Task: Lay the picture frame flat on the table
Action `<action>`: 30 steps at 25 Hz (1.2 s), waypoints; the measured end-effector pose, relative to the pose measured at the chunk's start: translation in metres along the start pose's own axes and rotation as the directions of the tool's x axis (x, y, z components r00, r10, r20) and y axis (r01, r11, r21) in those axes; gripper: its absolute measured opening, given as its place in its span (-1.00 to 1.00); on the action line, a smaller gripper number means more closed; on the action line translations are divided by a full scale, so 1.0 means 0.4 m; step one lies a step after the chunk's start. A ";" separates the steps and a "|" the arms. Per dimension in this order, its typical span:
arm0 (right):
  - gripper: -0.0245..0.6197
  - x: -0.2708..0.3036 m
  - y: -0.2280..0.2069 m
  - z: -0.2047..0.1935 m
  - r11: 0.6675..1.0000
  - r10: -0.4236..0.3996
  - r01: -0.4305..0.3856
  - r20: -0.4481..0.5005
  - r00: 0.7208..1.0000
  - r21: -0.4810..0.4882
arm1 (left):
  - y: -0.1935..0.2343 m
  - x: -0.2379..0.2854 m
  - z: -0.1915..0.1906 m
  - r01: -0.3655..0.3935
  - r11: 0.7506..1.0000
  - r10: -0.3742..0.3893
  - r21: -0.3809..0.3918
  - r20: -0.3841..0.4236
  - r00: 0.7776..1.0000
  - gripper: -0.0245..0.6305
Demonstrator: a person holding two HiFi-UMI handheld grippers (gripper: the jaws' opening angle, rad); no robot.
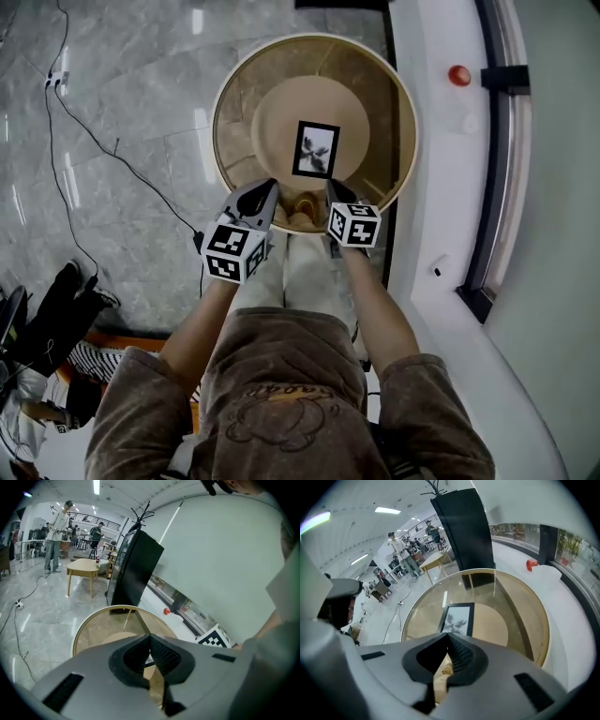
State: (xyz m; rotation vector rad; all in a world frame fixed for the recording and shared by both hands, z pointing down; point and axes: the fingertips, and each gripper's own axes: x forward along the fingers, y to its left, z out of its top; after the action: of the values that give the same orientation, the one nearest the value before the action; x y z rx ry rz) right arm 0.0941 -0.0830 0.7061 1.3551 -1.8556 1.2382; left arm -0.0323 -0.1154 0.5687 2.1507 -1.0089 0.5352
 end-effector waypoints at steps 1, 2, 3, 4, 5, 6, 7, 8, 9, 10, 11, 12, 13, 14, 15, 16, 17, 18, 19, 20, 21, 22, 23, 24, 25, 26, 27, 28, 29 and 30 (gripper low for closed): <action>-0.87 -0.020 0.013 0.008 1.000 0.007 -0.007 0.007 1.000 -0.007 | -0.009 -0.012 0.006 0.000 1.000 0.000 -0.001 0.002 1.000 -0.87; -0.87 -0.042 0.024 0.018 1.000 0.013 -0.013 0.015 1.000 -0.011 | -0.019 -0.023 0.014 0.000 1.000 0.000 0.002 0.004 1.000 -0.87; -0.87 -0.064 0.035 0.028 1.000 0.019 -0.019 0.025 1.000 -0.012 | -0.032 -0.035 0.022 0.001 1.000 -0.001 0.006 0.006 1.000 -0.87; -0.87 -0.089 0.044 0.039 1.000 0.025 -0.024 0.034 0.999 -0.011 | -0.046 -0.046 0.031 0.005 1.000 -0.005 0.009 0.010 1.000 -0.87; -0.87 -0.115 0.053 0.048 0.999 0.030 -0.030 0.041 0.999 -0.010 | -0.062 -0.058 0.040 0.009 1.000 -0.010 0.009 0.014 1.000 -0.87; -0.87 -0.142 0.061 0.057 0.999 0.037 -0.036 0.049 0.998 -0.012 | -0.078 -0.071 0.049 0.014 1.000 -0.014 0.007 0.019 1.000 -0.87; -0.87 -0.168 0.070 0.064 0.999 0.044 -0.043 0.057 0.997 -0.019 | -0.092 -0.084 0.058 0.017 1.000 -0.017 0.006 0.025 1.000 -0.87; -0.87 -0.193 0.078 0.072 0.998 0.052 -0.050 0.066 0.996 -0.031 | -0.106 -0.097 0.067 0.018 1.000 -0.018 0.007 0.032 0.999 -0.87; -0.87 -0.216 0.084 0.080 0.997 0.061 -0.058 0.077 0.995 -0.046 | -0.120 -0.108 0.077 0.019 1.000 -0.020 0.012 0.040 0.999 -0.87; -0.87 -0.239 0.089 0.089 0.996 0.070 -0.064 0.089 0.994 -0.061 | -0.133 -0.118 0.087 0.021 1.000 -0.022 0.018 0.047 0.999 -0.87; -0.87 -0.261 0.095 0.101 0.995 0.079 -0.071 0.102 0.992 -0.073 | -0.144 -0.129 0.100 0.023 0.999 -0.024 0.025 0.055 0.998 -0.87; -0.87 -0.283 0.103 0.115 0.994 0.087 -0.078 0.114 0.990 -0.082 | -0.154 -0.143 0.116 0.026 0.999 -0.028 0.032 0.063 0.998 -0.87; -0.87 -0.307 0.114 0.133 0.993 0.095 -0.084 0.125 0.988 -0.088 | -0.161 -0.159 0.136 0.028 0.999 -0.031 0.038 0.070 0.997 -0.87; -0.87 -0.331 0.128 0.151 0.992 0.101 -0.089 0.138 0.985 -0.090 | -0.166 -0.176 0.157 0.032 0.999 -0.036 0.044 0.077 0.996 -0.87; -0.87 -0.356 0.141 0.169 0.991 0.107 -0.094 0.151 0.983 -0.091 | -0.172 -0.194 0.176 0.037 0.998 -0.041 0.049 0.083 0.996 -0.87; -0.87 -0.380 0.150 0.184 0.991 0.115 -0.101 0.167 0.979 -0.091 | -0.181 -0.208 0.190 0.042 0.998 -0.046 0.054 0.088 0.995 -0.87; -0.87 -0.403 0.154 0.193 0.990 0.124 -0.109 0.183 0.975 -0.094 | -0.194 -0.218 0.197 0.046 0.997 -0.051 0.059 0.093 0.994 -0.87; -0.87 -0.425 0.156 0.199 0.988 0.137 -0.119 0.200 0.970 -0.099 | -0.211 -0.224 0.200 0.049 0.997 -0.055 0.066 0.098 0.994 -0.87; -0.87 -0.447 0.158 0.205 0.986 0.151 -0.130 0.218 0.964 -0.108 | -0.227 -0.230 0.203 0.052 0.996 -0.060 0.076 0.102 0.993 -0.87; -0.87 -0.469 0.165 0.215 0.983 0.165 -0.140 0.236 0.958 -0.118 | -0.241 -0.237 0.209 0.056 0.995 -0.065 0.086 0.107 0.992 -0.87; -0.87 -0.492 0.179 0.229 0.981 0.177 -0.148 0.254 0.951 -0.129 | -0.249 -0.250 0.221 0.061 0.994 -0.072 0.095 0.112 0.991 -0.87; -0.87 -0.514 0.201 0.246 0.978 0.186 -0.153 0.269 0.945 -0.139 | -0.253 -0.267 0.237 0.068 0.992 -0.080 0.103 0.116 0.990 -0.87; -0.87 -0.536 0.226 0.261 0.976 0.193 -0.156 0.283 0.939 -0.150 | -0.255 -0.288 0.253 0.076 0.991 -0.089 0.110 0.121 0.989 -0.87; -0.87 -0.558 0.250 0.273 0.974 0.201 -0.158 0.297 0.934 -0.162 | -0.258 -0.308 0.264 0.082 0.990 -0.097 0.117 0.126 0.987 -0.87; -0.87 -0.580 0.269 0.282 0.971 0.209 -0.160 0.312 0.927 -0.176 | -0.264 -0.325 0.271 0.087 0.988 -0.103 0.125 0.131 0.986 -0.87; -0.87 -0.602 0.284 0.291 0.969 0.218 -0.162 0.328 0.919 -0.189 | -0.273 -0.338 0.278 0.091 0.987 -0.109 0.134 0.136 0.985 -0.87; -0.87 -0.623 0.296 0.305 0.966 0.227 -0.165 0.345 0.911 -0.201 | -0.281 -0.346 0.288 0.094 0.985 -0.114 0.143 0.141 0.983 -0.87; -0.87 -0.645 0.309 0.326 0.963 0.235 -0.166 0.362 0.902 -0.212 | -0.287 -0.354 0.304 0.098 0.984 -0.120 0.151 0.146 0.982 -0.87; -0.87 -0.668 0.324 0.348 0.961 0.242 -0.166 0.378 0.894 -0.221 | -0.292 -0.364 0.322 0.102 0.982 -0.126 0.157 0.150 0.981 -0.87; -0.87 -0.692 0.341 0.368 0.959 0.248 -0.166 0.395 0.885 -0.232 | -0.296 -0.376 0.338 0.105 0.981 -0.131 0.164 0.155 0.979 -0.87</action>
State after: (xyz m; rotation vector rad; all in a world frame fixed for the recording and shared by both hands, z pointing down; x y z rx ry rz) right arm 0.0819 -0.0797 0.3646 1.4253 -2.4071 0.8742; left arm -0.0213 -0.0849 0.3367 2.4097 -0.9451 0.3948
